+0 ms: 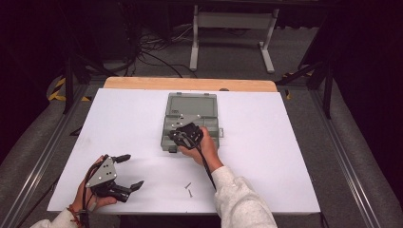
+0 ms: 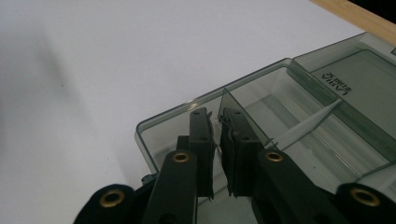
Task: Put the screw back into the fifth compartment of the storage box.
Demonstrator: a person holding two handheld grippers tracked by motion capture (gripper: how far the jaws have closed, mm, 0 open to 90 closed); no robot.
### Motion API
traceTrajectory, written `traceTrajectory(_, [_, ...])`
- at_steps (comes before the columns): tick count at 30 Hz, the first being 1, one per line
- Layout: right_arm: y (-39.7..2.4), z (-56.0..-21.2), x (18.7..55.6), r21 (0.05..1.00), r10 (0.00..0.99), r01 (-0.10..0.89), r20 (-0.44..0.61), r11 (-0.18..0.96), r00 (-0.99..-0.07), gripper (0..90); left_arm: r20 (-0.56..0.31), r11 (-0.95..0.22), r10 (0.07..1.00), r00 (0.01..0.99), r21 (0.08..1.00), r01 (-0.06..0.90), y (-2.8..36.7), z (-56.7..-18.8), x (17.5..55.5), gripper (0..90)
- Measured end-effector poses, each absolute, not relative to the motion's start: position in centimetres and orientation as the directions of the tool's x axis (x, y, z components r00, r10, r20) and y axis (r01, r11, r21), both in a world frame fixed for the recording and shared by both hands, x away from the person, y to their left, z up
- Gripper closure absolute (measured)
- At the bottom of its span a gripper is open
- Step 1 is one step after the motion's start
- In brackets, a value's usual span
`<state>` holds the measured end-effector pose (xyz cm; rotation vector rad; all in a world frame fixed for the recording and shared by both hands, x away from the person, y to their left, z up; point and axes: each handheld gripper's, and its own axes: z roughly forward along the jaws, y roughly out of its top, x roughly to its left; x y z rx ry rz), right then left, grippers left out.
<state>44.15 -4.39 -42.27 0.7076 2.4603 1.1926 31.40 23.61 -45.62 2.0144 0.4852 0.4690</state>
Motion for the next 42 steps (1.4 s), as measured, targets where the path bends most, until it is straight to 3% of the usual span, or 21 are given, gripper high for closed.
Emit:
traceTrajectory(11, [-7.4, -40.9, 40.3, 0.833, 0.551, 0.232, -0.102, 0.503, -0.828, 70.8, 0.132, -0.454, 0.516, 0.847, 0.88, 0.139, 23.3, -45.6, 31.5, 4.0])
traceTrajectory(17, [-9.1, -41.2, 37.6, 0.829, 0.518, 0.194, -0.129, 0.524, -0.846, 70.2, 0.134, -0.457, 0.517, 0.845, 0.878, 0.14, 23.3, -45.6, 31.4, 4.2])
traceTrajectory(24, [-10.0, -41.6, 34.9, 0.821, 0.494, 0.185, -0.131, 0.54, -0.86, 56.9, 0.126, -0.454, 0.516, 0.847, 0.879, 0.146, 23.4, -45.6, 31.4, 3.9])
traceTrajectory(29, [-10.8, -41.9, 33.4, 0.817, 0.475, 0.173, -0.135, 0.55, -0.87, 40.3, 0.131, -0.454, 0.516, 0.846, 0.88, 0.141, 23.4, -45.6, 31.4, 3.8])
traceTrajectory(42, [-12.5, -43.7, 30.6, 0.775, 0.489, 0.227, -0.118, 0.589, -0.865, 20.5, 0.134, -0.454, 0.528, 0.838, 0.879, 0.145, 23.3, -45.6, 31.4, 2.4])
